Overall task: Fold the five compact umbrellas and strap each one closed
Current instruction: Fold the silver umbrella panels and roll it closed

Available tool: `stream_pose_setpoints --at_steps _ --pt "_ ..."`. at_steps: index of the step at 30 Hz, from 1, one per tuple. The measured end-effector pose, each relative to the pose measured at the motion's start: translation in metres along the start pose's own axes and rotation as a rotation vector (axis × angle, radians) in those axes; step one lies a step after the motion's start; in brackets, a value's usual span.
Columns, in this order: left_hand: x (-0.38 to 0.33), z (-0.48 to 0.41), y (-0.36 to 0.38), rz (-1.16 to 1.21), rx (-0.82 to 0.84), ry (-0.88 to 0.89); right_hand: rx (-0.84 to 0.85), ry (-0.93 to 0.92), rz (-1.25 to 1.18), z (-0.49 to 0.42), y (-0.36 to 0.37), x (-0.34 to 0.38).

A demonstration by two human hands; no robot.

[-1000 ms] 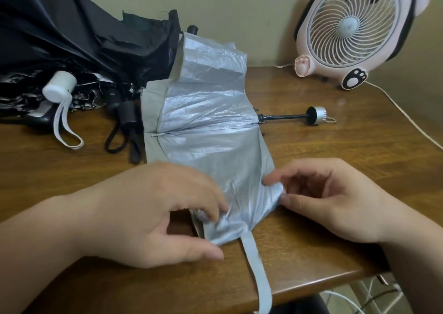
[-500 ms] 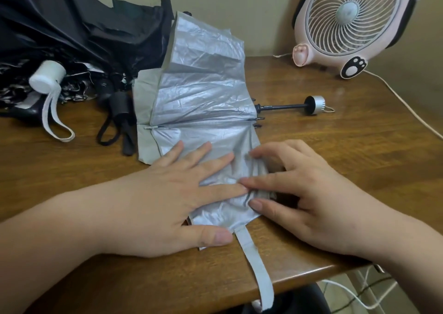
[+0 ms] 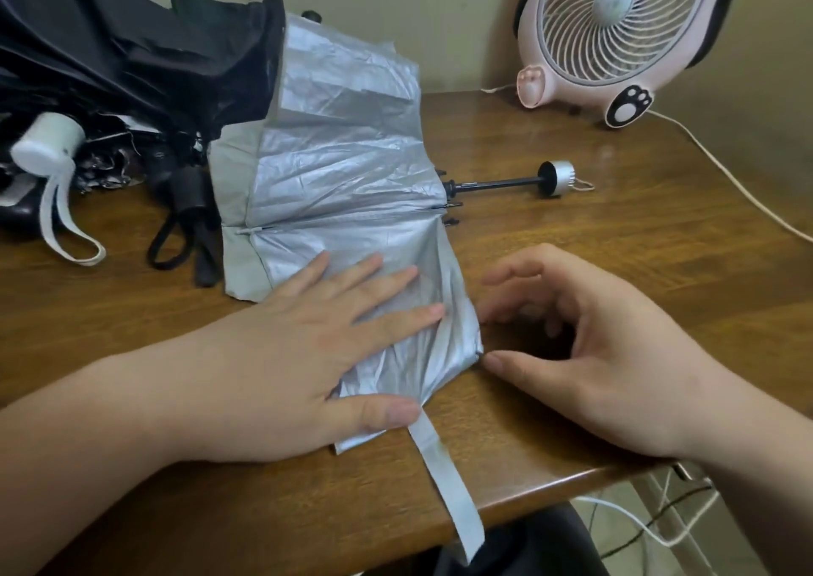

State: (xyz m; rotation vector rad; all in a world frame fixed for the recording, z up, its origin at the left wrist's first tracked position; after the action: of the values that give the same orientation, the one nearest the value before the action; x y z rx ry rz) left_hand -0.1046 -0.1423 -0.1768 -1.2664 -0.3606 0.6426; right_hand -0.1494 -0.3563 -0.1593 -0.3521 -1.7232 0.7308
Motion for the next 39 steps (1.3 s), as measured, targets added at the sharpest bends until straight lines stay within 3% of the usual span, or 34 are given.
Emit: stream_pose_setpoints --at_steps 6,11,15,36,39 --pt "0.001 0.000 0.002 -0.037 0.016 0.007 -0.090 -0.137 0.058 -0.008 0.005 0.008" --pt "0.000 0.002 0.002 -0.026 0.023 0.010 0.037 -0.085 -0.157 -0.014 0.004 0.004" --pt "0.000 0.000 0.002 -0.023 0.065 0.000 0.092 -0.039 -0.193 -0.021 -0.002 0.001" --pt "-0.003 0.005 -0.001 -0.031 0.035 -0.063 0.137 -0.281 0.306 0.005 0.002 0.003" --pt "-0.002 0.006 0.000 -0.015 0.115 -0.122 0.132 -0.328 0.373 0.005 0.000 0.008"
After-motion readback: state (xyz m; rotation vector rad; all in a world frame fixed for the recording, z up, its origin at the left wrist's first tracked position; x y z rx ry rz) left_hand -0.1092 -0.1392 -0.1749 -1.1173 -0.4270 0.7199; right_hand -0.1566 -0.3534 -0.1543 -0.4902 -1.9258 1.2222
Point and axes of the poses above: each hand's wrist, its own z-axis away from the middle knuckle, its own y-axis out of the palm, x = y × z, the point moved 5 cm from there along -z, towards the middle knuckle, and after that the axes turned 4 degrees about x, right-handed, at the moved point
